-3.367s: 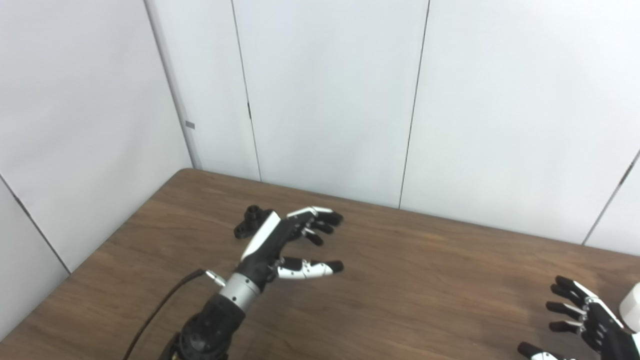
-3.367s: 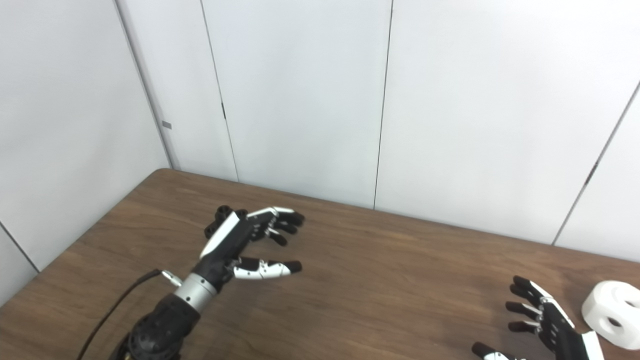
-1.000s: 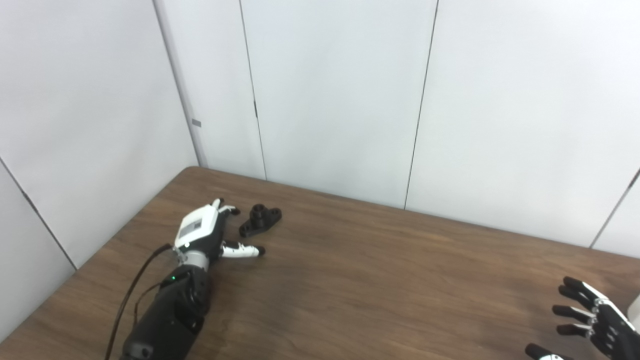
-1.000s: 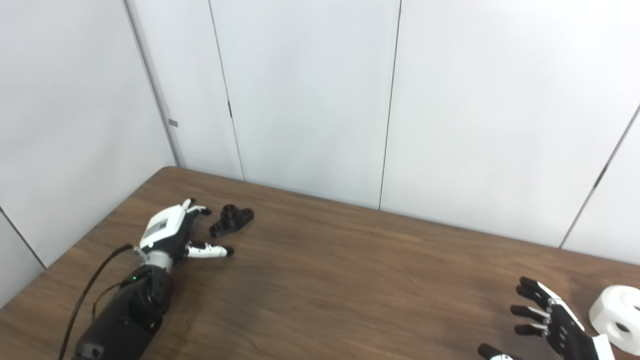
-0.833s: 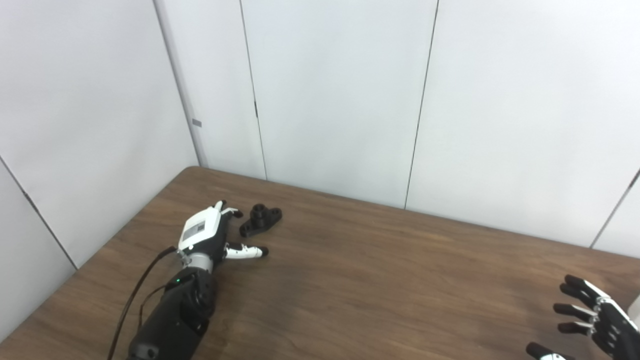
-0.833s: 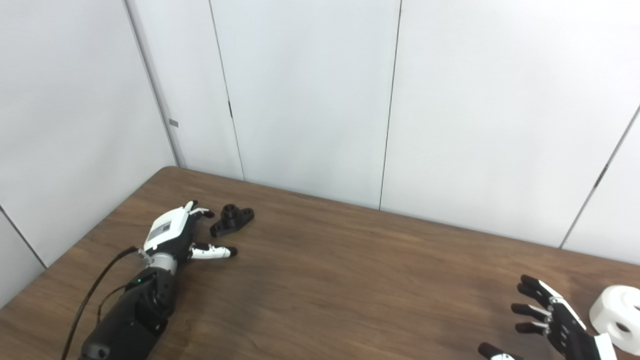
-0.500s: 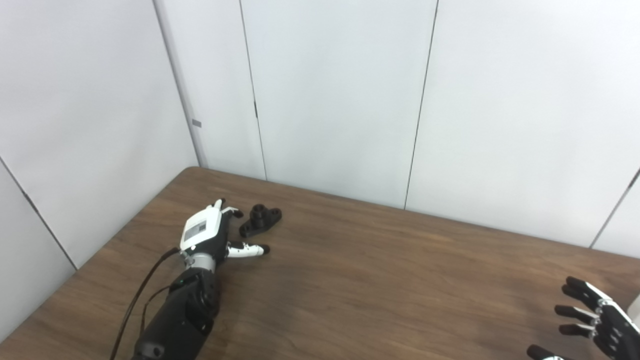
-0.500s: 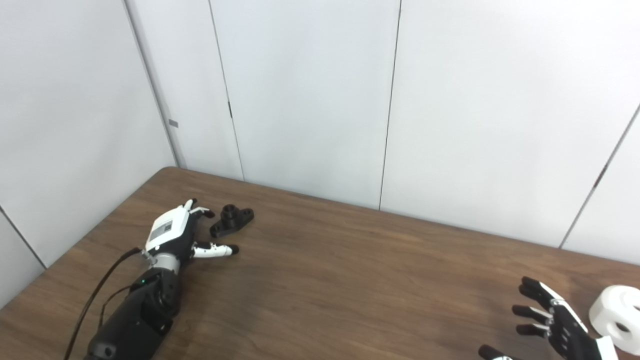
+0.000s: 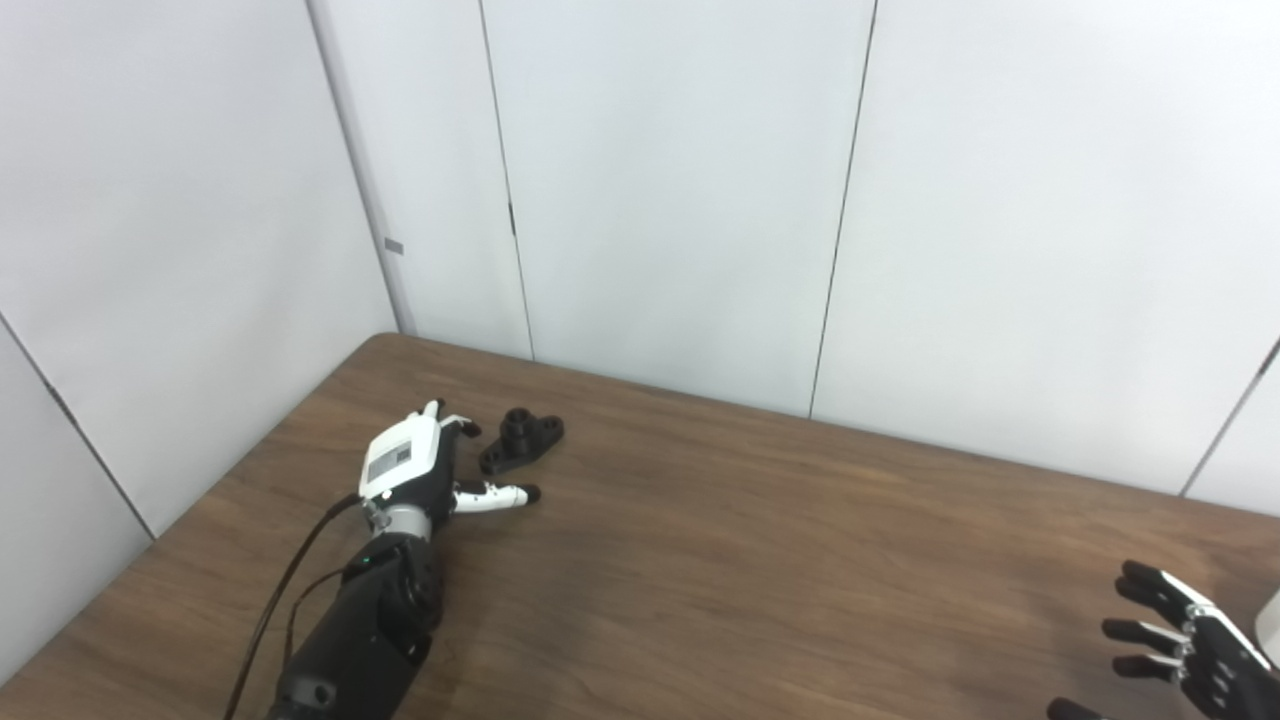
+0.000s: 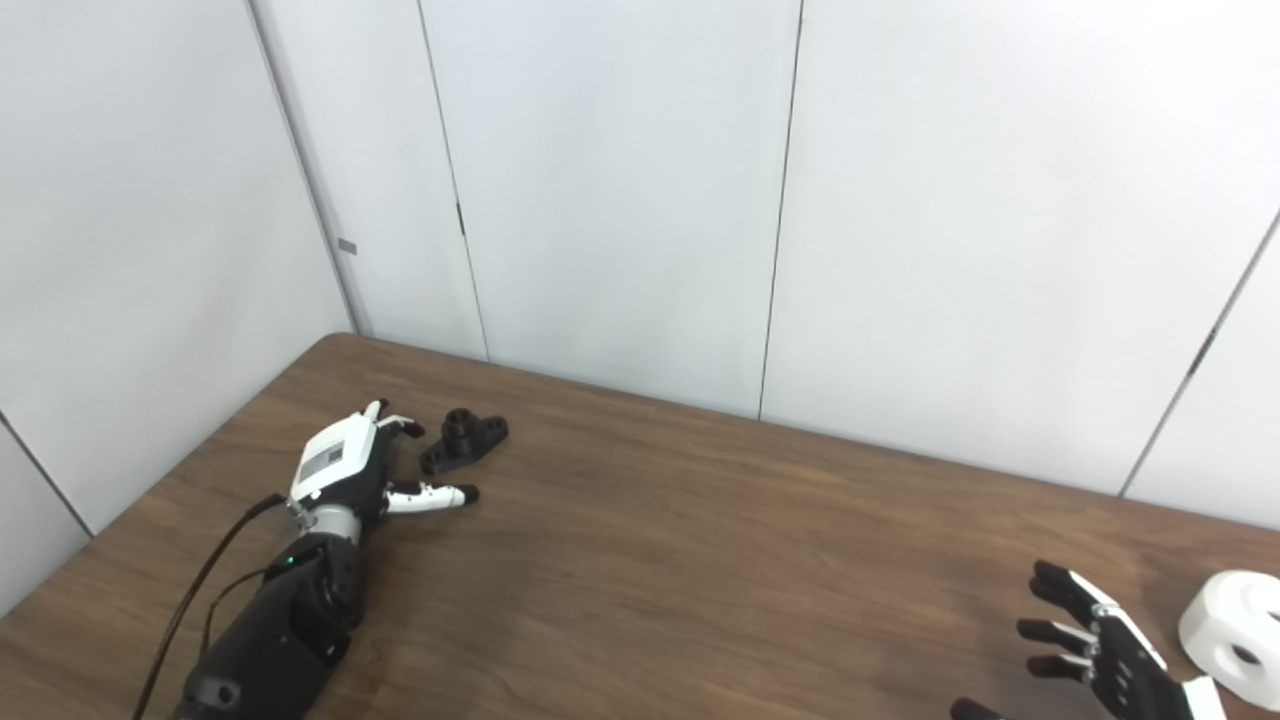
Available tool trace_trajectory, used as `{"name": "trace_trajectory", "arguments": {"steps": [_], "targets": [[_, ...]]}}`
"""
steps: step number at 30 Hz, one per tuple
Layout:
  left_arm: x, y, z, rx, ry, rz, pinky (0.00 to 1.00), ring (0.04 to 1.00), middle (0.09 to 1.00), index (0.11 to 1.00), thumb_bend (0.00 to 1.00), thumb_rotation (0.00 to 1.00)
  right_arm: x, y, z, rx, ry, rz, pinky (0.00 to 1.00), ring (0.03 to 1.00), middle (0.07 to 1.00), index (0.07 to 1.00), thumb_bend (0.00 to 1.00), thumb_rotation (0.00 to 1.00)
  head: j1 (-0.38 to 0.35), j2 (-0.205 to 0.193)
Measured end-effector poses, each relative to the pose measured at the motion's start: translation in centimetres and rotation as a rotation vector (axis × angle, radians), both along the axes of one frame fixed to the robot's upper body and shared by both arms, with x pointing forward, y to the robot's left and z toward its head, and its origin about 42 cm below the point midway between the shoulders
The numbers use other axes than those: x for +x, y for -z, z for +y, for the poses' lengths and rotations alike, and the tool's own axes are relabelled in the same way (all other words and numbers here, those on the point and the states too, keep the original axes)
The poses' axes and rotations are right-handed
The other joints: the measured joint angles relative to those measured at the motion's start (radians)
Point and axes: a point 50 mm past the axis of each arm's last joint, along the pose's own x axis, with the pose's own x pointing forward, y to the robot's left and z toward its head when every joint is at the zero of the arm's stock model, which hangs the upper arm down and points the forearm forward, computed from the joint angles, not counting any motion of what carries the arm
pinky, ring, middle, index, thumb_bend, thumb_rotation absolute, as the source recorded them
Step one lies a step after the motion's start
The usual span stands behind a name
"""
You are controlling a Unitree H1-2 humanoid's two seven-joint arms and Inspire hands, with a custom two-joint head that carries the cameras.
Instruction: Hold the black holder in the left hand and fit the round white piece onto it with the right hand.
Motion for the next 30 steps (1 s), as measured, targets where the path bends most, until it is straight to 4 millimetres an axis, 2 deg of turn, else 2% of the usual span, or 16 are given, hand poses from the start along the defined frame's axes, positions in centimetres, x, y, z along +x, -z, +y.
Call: {"name": "trace_trajectory", "arguments": {"steps": [6,9,12,16,20,30], "targets": [[0.4,-0.1,0.2,-0.024,-0.008,0.000,0.97,1.000,1.000,0.768,0.88,0.37,0.0,-0.1,0.1,-0.006,-0.003,-0.003,0.59,0.707,0.820,0.807,0.62,0.00,-0.009,0.000],[0.5,-0.1,0.3,-0.049,-0.009,-0.006,0.92,1.000,0.990,0.710,0.83,0.29,-0.1,-0.1,0.2,-0.014,-0.004,-0.003,0.58,0.698,0.816,0.801,0.63,0.00,-0.012,0.000],[0.6,-0.2,0.3,-0.064,0.005,-0.025,0.92,1.000,0.983,0.683,0.80,0.25,-0.2,-0.3,0.3,-0.023,-0.005,-0.013,0.57,0.695,0.814,0.798,0.62,0.00,-0.014,0.005],[0.9,-0.2,0.3,-0.082,0.009,-0.034,0.94,1.000,0.981,0.676,0.80,0.26,-0.3,-0.8,0.4,-0.026,-0.007,-0.030,0.56,0.689,0.810,0.795,0.62,0.00,-0.015,0.005],[1.0,-0.1,0.0,-0.084,0.008,-0.045,0.91,1.000,0.975,0.670,0.80,0.27,-0.4,-0.8,0.5,-0.027,-0.006,-0.027,0.56,0.688,0.809,0.792,0.62,0.00,-0.020,0.011],[1.4,0.3,-0.4,-0.103,0.011,-0.075,0.90,1.000,0.974,0.673,0.78,0.24,-0.6,-1.2,0.6,-0.036,0.001,-0.026,0.56,0.686,0.806,0.790,0.63,0.00,-0.025,0.017]]}}
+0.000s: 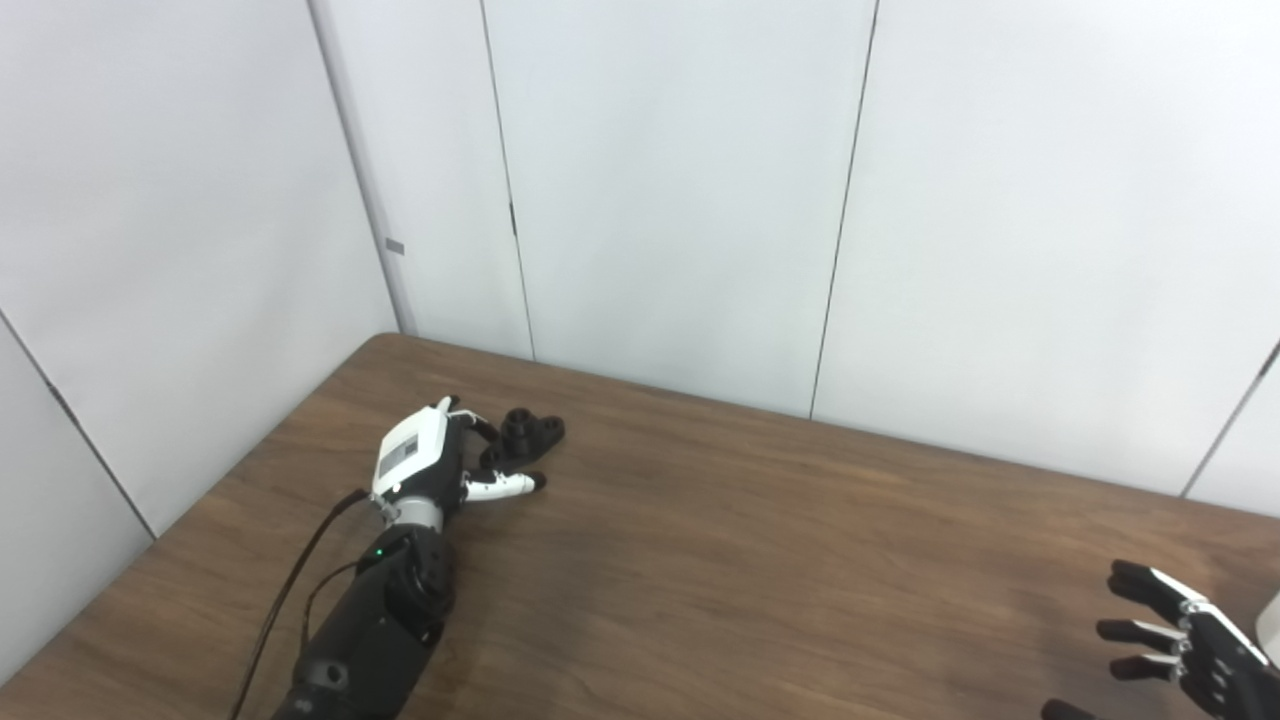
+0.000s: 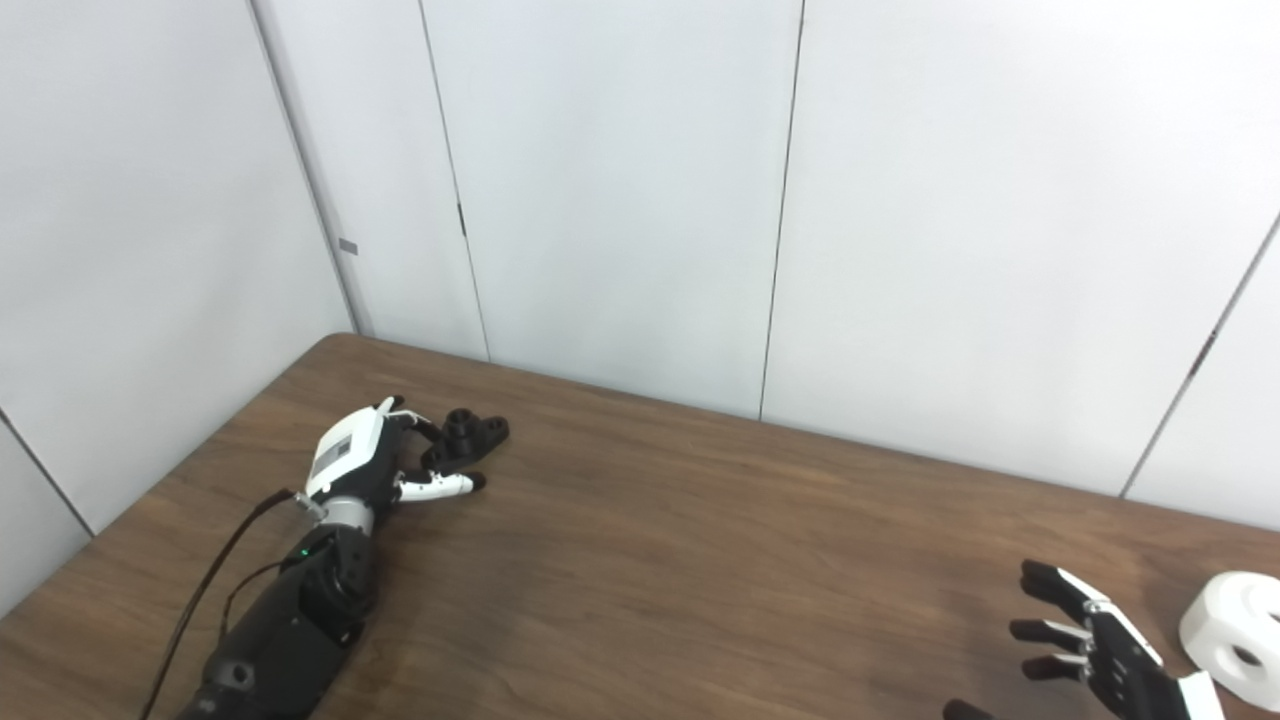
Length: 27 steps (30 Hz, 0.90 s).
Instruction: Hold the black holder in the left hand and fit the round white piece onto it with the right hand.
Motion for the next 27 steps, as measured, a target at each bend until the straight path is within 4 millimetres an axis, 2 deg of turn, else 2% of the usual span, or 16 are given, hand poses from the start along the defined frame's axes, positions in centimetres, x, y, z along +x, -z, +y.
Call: {"name": "trace_trajectory", "arguments": {"steps": [12,14,16,17,19,22,25,27], "targets": [[0.7,0.3,-0.5,0.004,0.000,-0.022,0.90,1.000,0.973,0.684,0.79,0.24,0.0,0.0,0.0,0.002,0.002,0.005,0.57,0.688,0.806,0.787,0.63,0.00,-0.006,0.002],[0.7,0.4,-0.6,0.006,0.001,-0.021,0.90,1.000,0.969,0.684,0.80,0.22,0.0,0.0,0.0,0.003,0.002,0.005,0.57,0.687,0.803,0.786,0.63,0.00,-0.003,0.003],[0.9,0.4,-0.7,0.008,0.001,-0.021,0.90,1.000,0.950,0.649,0.79,0.14,0.0,0.0,0.0,0.002,0.002,0.005,0.56,0.681,0.797,0.781,0.63,0.00,-0.003,0.003],[0.9,0.4,-0.7,0.008,0.004,-0.026,0.89,0.990,0.930,0.571,0.66,0.10,0.0,0.0,0.0,0.003,0.002,0.005,0.56,0.682,0.801,0.782,0.62,0.00,-0.003,0.002],[1.0,0.6,-0.6,0.006,0.008,-0.042,0.87,0.958,0.882,0.503,0.55,0.06,0.0,0.0,0.0,0.004,0.002,0.005,0.56,0.682,0.804,0.783,0.61,0.00,-0.003,0.002],[1.1,1.3,-0.8,0.008,0.018,-0.073,0.89,0.937,0.848,0.486,0.53,0.05,0.0,0.0,0.0,0.004,0.002,0.006,0.56,0.678,0.803,0.780,0.59,0.00,0.006,0.015],[1.1,1.8,-0.9,0.014,0.024,-0.099,0.92,0.927,0.840,0.484,0.52,0.05,0.0,0.0,0.0,0.001,0.004,0.006,0.56,0.677,0.801,0.779,0.59,0.00,0.008,0.000],[1.1,1.9,-1.0,0.022,0.026,-0.108,0.91,0.921,0.835,0.484,0.52,0.05,0.1,0.0,0.0,0.000,0.004,0.006,0.56,0.673,0.795,0.776,0.59,0.00,0.005,0.005]]}}
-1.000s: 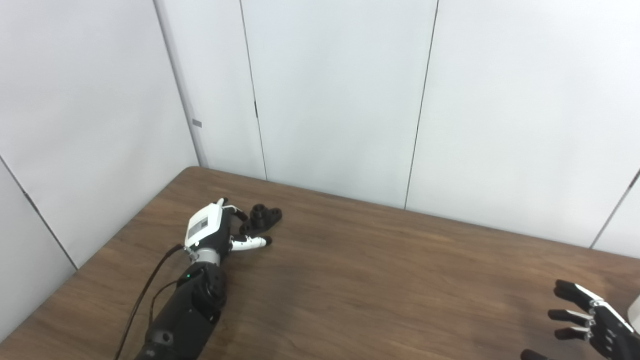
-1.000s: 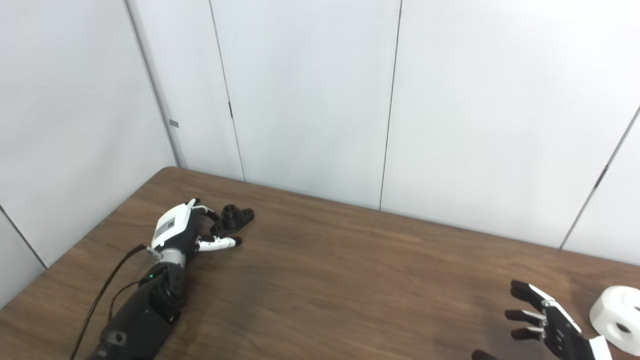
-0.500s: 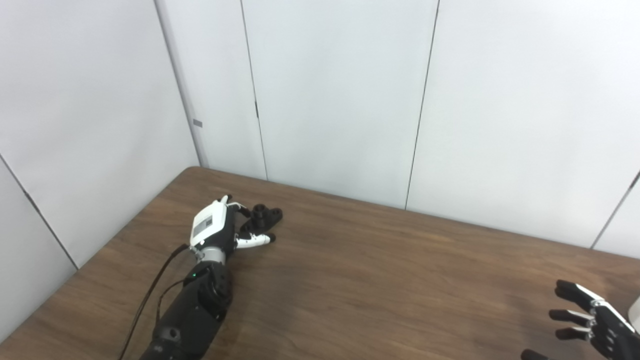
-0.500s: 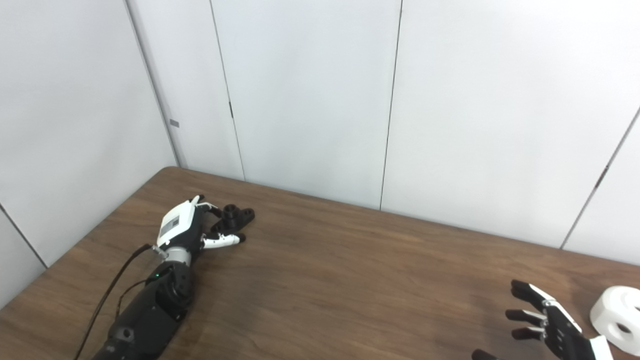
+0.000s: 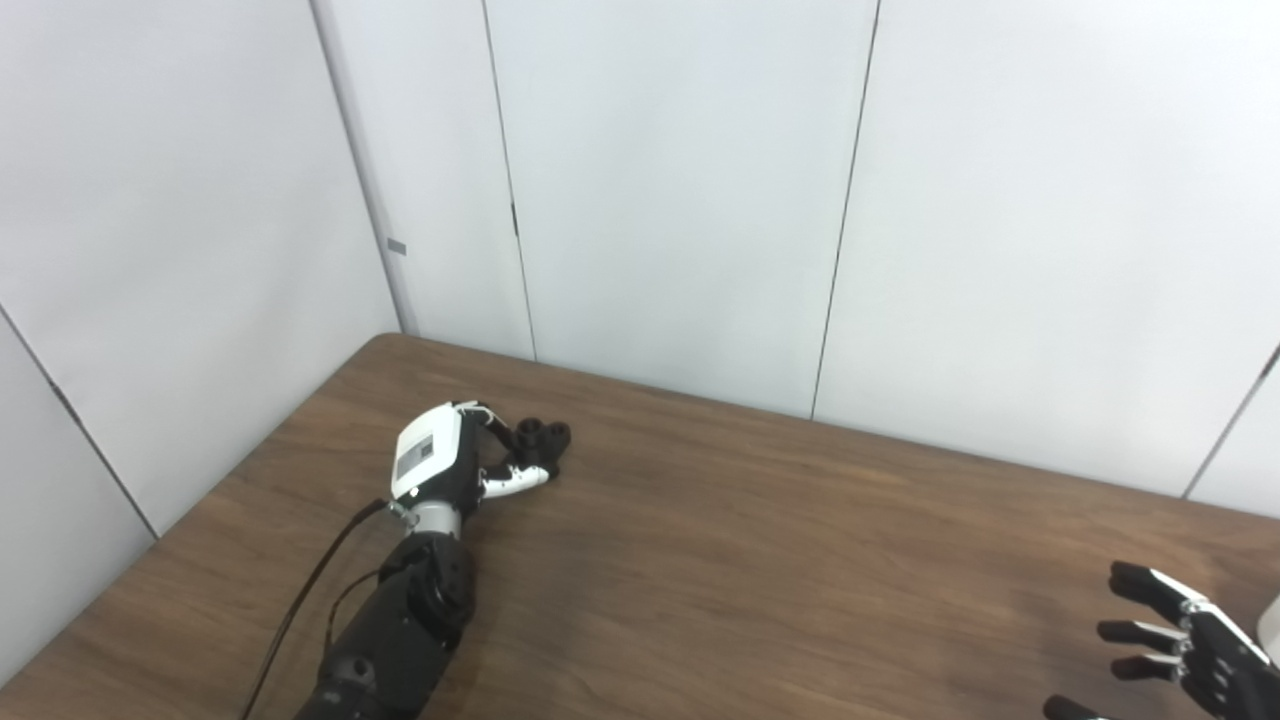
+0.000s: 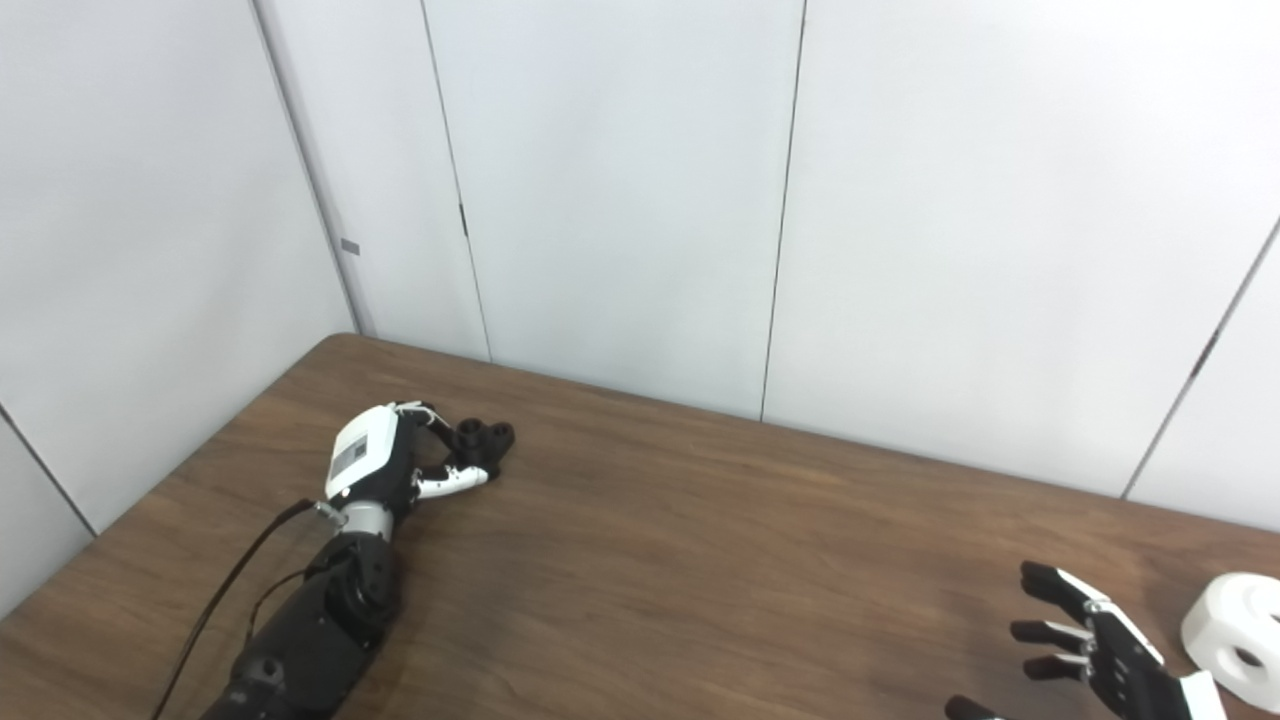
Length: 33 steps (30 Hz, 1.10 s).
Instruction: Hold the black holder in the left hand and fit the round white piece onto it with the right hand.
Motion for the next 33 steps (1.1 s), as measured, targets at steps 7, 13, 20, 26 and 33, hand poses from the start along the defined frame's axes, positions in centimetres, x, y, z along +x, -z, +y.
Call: {"name": "trace_trajectory", "arguments": {"steps": [7,13,20,26,33], "targets": [[0.0,0.2,0.0,0.006,0.013,-0.009,0.86,0.912,0.834,0.484,0.52,0.05,0.2,0.0,0.0,0.002,-0.001,0.002,0.57,0.684,0.810,0.787,0.57,0.00,-0.008,0.000],[0.0,0.0,-0.6,0.003,0.057,-0.015,0.83,0.910,0.843,0.485,0.52,0.05,0.2,0.0,0.0,0.003,0.001,0.000,0.56,0.678,0.804,0.783,0.56,0.00,-0.012,0.000],[-1.0,-0.4,-2.8,0.007,0.271,-0.010,0.80,0.920,0.869,0.485,0.52,0.05,0.9,0.3,0.7,0.028,-0.009,0.007,0.58,0.689,0.809,0.813,0.55,0.00,-0.052,-0.005],[-3.1,-0.5,-5.7,-0.027,0.496,0.006,0.81,0.919,0.877,0.485,0.52,0.05,1.2,0.2,0.7,0.025,-0.012,-0.010,0.55,0.668,0.793,0.795,0.55,0.00,-0.055,-0.002],[-3.9,-0.7,-8.6,-0.036,0.682,0.024,0.80,0.914,0.874,0.484,0.52,0.05,1.4,0.9,0.7,0.031,-0.005,-0.002,0.55,0.674,0.788,0.793,0.55,0.00,-0.100,0.008]]}}
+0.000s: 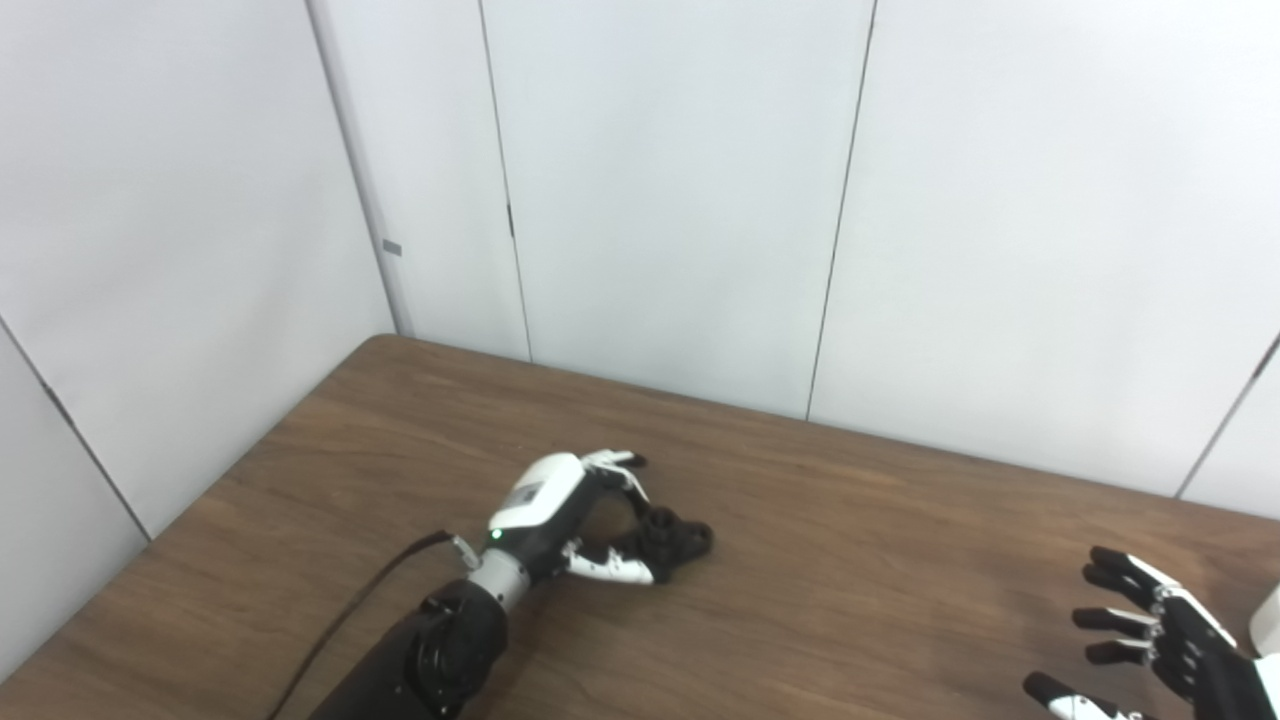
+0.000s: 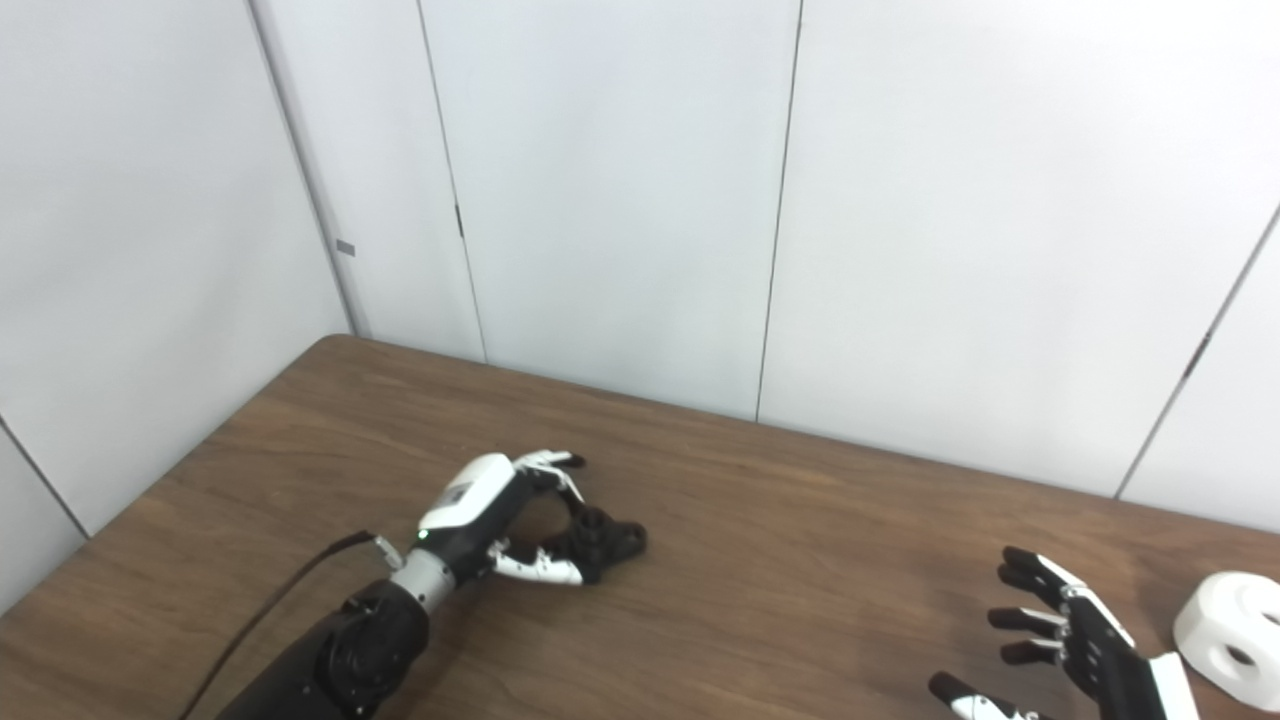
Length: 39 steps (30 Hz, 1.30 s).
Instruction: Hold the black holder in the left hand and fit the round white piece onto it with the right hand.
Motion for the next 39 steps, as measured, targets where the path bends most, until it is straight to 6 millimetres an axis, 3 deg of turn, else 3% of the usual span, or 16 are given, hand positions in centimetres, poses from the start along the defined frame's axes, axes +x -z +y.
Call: {"name": "trace_trajectory", "arguments": {"steps": [9,12,18,22,27,35,39], "targets": [[-2.0,0.1,-4.6,-0.034,0.219,0.019,0.79,0.945,0.874,0.482,0.52,0.05,0.3,0.5,0.2,0.000,-0.010,-0.038,0.54,0.657,0.786,0.788,0.58,0.00,-0.103,0.029],[-2.5,0.3,-5.9,-0.041,0.300,0.000,0.75,0.929,0.863,0.482,0.52,0.05,0.4,1.0,0.1,-0.002,-0.010,-0.045,0.54,0.652,0.793,0.789,0.58,0.05,-0.118,0.038],[-2.8,0.6,-7.7,0.021,0.387,-0.018,0.77,0.925,0.874,0.483,0.52,0.06,0.4,1.2,-0.1,-0.002,0.001,-0.056,0.55,0.666,0.796,0.791,0.60,0.13,-0.147,0.052],[-2.5,1.1,-9.0,0.088,0.461,-0.035,0.78,0.926,0.871,0.483,0.52,0.06,0.3,1.3,-0.1,-0.005,0.003,-0.055,0.56,0.670,0.801,0.796,0.60,0.17,-0.158,0.054],[-1.7,1.4,-10.2,0.194,0.513,-0.050,0.87,0.926,0.867,0.484,0.52,0.06,0.3,1.3,-0.1,-0.006,0.004,-0.055,0.57,0.678,0.798,0.796,0.61,0.15,-0.183,0.063],[-0.4,1.1,-11.5,0.282,0.533,-0.057,0.87,0.905,0.847,0.486,0.52,0.06,0.3,1.4,0.1,-0.005,0.001,-0.051,0.58,0.686,0.809,0.804,0.60,0.17,-0.186,0.081],[0.2,1.1,-11.7,0.305,0.541,-0.058,0.90,0.913,0.855,0.486,0.52,0.06,0.3,1.4,0.2,-0.009,0.000,-0.050,0.56,0.676,0.808,0.800,0.61,0.17,-0.228,0.087]]}}
